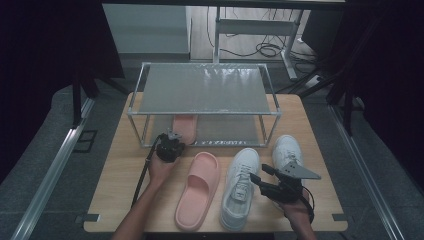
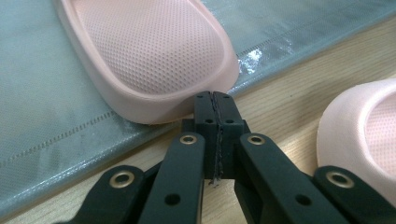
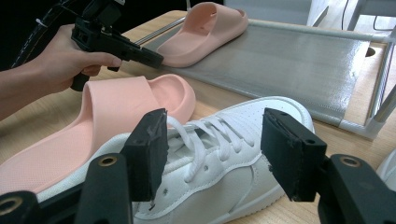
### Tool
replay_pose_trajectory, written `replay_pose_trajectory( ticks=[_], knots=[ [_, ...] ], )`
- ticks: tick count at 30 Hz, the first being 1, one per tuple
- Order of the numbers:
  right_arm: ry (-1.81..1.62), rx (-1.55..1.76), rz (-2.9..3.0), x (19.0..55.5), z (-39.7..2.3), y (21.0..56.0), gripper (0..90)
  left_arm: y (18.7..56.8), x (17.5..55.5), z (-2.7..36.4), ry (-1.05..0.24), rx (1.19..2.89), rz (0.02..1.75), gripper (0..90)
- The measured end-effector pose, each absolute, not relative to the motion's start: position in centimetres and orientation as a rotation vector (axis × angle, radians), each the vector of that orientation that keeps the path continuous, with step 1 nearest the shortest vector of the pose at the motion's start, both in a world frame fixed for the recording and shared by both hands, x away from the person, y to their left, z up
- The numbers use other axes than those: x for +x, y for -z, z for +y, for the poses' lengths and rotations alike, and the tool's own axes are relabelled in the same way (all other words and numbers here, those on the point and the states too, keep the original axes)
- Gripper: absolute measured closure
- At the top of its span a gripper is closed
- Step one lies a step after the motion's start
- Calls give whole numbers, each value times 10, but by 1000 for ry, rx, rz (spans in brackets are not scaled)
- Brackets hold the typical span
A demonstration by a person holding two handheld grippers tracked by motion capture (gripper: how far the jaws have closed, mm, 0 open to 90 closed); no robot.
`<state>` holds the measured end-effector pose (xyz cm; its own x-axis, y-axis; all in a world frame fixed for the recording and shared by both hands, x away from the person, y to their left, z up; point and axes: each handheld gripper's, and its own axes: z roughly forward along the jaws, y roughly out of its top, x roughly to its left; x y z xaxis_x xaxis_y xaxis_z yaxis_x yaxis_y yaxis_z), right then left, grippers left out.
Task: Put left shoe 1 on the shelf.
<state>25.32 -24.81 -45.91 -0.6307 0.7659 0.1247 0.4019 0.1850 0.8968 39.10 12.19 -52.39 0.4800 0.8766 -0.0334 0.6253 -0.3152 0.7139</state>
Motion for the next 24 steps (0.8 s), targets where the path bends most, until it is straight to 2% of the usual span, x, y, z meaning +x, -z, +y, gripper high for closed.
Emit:
replay_pose_trajectory(
  ticks=[11,24],
  knots=[
    [-1428,1099,2114,253,-248,459,420,524,389,122,-473,2051,1234,900],
    [-1431,1098,2112,252,-248,458,420,517,344,141,-390,2002,1173,899]
  ],
)
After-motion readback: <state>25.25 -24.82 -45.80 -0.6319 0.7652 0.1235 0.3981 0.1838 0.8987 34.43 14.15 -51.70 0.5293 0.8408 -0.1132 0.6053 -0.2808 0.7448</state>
